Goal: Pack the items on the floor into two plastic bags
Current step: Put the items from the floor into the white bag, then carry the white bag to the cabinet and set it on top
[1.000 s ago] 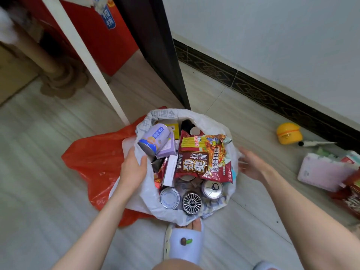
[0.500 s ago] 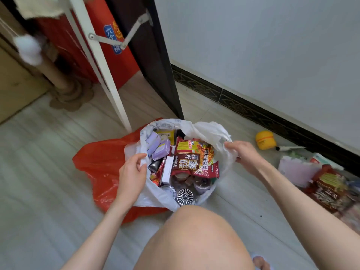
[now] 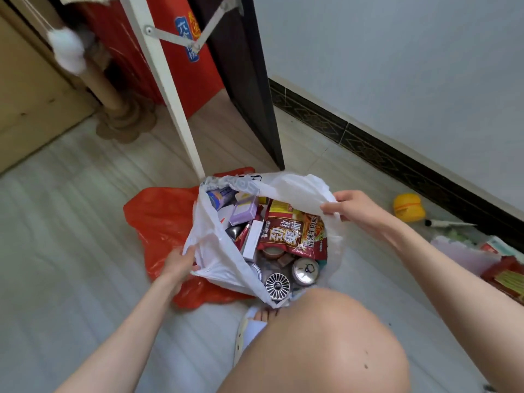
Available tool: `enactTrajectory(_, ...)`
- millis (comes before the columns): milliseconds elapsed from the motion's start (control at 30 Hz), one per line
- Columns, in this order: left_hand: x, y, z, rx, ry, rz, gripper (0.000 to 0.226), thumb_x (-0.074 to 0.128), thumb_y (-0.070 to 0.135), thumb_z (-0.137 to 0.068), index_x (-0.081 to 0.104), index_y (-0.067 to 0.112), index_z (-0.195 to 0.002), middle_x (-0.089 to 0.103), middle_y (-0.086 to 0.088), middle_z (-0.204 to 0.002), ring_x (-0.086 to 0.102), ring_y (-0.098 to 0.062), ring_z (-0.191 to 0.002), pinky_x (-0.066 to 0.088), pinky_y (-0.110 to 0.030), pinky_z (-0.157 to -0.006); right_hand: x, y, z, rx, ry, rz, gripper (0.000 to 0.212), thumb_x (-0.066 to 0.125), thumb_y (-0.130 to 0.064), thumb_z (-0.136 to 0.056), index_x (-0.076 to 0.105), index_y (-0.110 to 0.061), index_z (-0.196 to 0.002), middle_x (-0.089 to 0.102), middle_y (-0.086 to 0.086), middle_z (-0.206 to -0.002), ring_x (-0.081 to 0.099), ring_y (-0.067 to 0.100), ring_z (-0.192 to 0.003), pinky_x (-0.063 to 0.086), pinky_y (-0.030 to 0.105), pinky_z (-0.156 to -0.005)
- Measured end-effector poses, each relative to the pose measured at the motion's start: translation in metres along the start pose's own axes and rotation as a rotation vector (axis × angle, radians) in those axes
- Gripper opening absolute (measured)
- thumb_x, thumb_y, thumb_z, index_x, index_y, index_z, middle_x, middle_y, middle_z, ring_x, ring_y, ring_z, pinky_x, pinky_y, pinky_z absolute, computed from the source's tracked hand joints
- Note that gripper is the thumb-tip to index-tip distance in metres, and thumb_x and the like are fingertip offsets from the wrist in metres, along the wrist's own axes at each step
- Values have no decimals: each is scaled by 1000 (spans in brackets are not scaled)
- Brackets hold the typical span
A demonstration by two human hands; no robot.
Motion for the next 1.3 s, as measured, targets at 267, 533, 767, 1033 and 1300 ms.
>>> enactTrajectory(267, 11, 16, 49, -127, 102, 224, 35, 52, 31, -93, 55, 4, -71, 58, -8, -60, 54, -19, -57, 47, -25, -52, 17, 3, -3, 177, -254, -311, 17, 61, -15, -86, 53, -11, -73, 56, 1, -58, 56, 13, -60, 44, 22, -61)
enactTrajectory(533, 1, 87, 178, -159, -120, 82, 34, 37, 14, -98, 52, 9, -68, 57, -6, -63, 51, -22, -68, 44, -28, -68, 18, -20, 104, 432, -12, -206, 34, 56, -12, -88, 47, -11, -55, 48, 6, -50, 45, 13, -43, 35, 20, -48)
enactTrajectory(767, -46, 123, 266, -134, -99, -119, 35, 40, 11, -94, 50, 14, -61, 56, -9, -74, 49, -21, -74, 34, -26, -62, -13, -72, 182, 452, 94, -119, 27, 51, -19, -90, 50, -10, -65, 51, 5, -58, 45, 17, -59, 34, 28, -61)
enactTrajectory(1033, -144, 218, 312, 11, -25, -136, 33, 44, 11, -92, 51, 11, -60, 55, -9, -71, 48, -21, -73, 33, -26, -65, -53, -189, 231, 379, 132, 12, 19, 51, -5, -85, 49, -5, -65, 55, 13, -70, 46, 20, -68, 39, 31, -64)
enactTrajectory(1300, -255, 239, 419, 84, 126, -15, 39, 49, 14, -90, 54, 14, -52, 59, -1, -63, 55, -23, -80, 36, -30, -74, -66, -296, 327, 129, 24, 23, 37, 49, -9, -85, 54, -10, -48, 57, 0, -52, 48, 16, -63, 35, 30, -62)
Point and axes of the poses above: each hand's wrist, its own z-axis away from the middle knuckle, its own x-axis out of the palm, y = z × x, the point moved 9 cm from there along -z, towards the middle knuckle
